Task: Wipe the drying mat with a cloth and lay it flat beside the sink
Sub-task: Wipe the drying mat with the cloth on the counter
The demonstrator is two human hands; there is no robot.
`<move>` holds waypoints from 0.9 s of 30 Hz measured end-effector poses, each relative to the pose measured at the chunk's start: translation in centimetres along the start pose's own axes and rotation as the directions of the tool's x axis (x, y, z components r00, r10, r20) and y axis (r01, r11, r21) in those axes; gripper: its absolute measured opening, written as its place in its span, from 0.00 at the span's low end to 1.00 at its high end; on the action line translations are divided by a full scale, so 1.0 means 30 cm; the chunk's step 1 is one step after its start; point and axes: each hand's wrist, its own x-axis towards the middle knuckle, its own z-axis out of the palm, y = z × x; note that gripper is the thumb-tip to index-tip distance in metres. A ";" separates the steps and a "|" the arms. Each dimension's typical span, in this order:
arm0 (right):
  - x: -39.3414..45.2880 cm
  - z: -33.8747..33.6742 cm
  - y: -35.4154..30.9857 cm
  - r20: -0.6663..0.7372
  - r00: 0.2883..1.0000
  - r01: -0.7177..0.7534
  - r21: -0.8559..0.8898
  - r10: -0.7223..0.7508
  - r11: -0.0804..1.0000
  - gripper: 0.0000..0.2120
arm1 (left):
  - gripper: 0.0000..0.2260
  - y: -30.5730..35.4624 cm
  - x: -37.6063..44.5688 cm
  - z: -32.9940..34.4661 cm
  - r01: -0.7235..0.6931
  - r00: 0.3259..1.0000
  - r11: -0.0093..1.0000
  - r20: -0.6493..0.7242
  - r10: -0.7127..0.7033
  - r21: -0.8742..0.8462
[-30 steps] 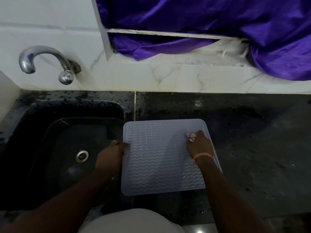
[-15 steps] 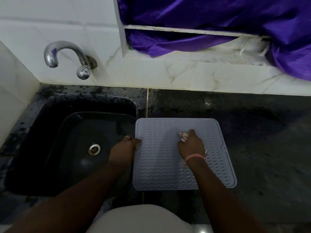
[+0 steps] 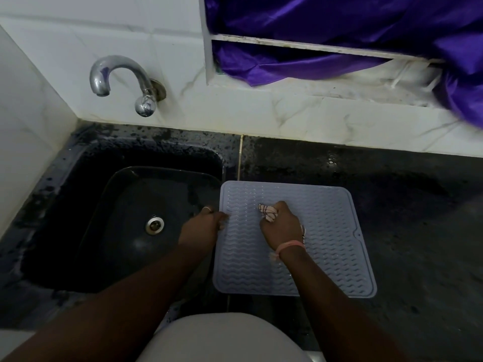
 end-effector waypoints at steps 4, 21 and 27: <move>0.006 0.019 -0.028 0.057 0.998 0.014 -0.010 -0.013 1.000 0.07 | 0.13 0.003 -0.004 -0.008 0.017 1.000 0.999 -0.001 -0.017 -0.043; 0.061 0.131 -0.212 0.328 0.944 -0.010 0.149 -0.040 0.989 0.09 | 0.09 0.022 -0.027 -0.038 0.055 0.993 0.997 -0.100 -0.060 -0.056; 0.104 0.039 -0.192 0.426 0.895 -0.287 0.326 0.131 0.901 0.06 | 0.12 0.013 -0.044 -0.050 -0.003 0.999 0.999 -0.045 0.000 -0.054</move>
